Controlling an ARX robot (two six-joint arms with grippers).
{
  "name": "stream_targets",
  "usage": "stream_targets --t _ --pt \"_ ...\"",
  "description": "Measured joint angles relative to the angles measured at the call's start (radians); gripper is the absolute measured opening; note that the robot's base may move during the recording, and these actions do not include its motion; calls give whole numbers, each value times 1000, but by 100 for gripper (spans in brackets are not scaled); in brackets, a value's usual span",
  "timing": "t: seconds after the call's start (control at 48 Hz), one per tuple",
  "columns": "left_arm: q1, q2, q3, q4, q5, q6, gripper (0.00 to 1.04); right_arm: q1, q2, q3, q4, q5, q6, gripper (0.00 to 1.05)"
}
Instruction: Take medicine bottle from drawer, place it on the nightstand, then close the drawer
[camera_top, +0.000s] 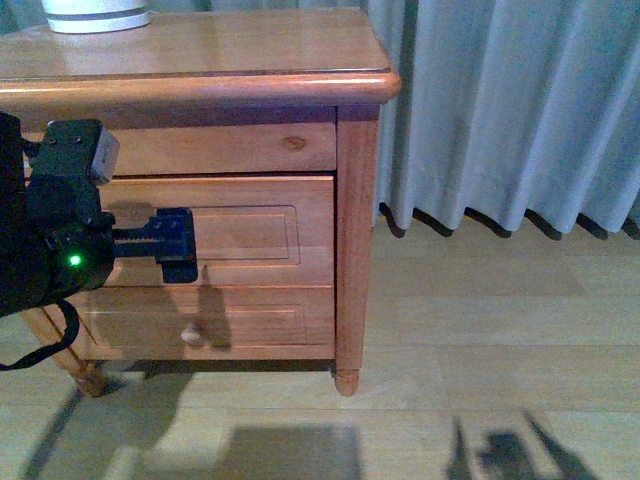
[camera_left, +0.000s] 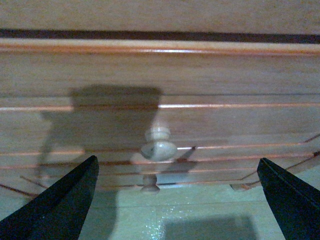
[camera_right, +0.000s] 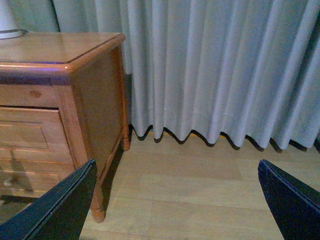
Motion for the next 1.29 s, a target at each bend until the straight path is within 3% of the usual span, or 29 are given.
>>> stream_targets --t 1.29 --pt "-12 143 119 32 -42 48 98 0 0 0 0 0 0 98"
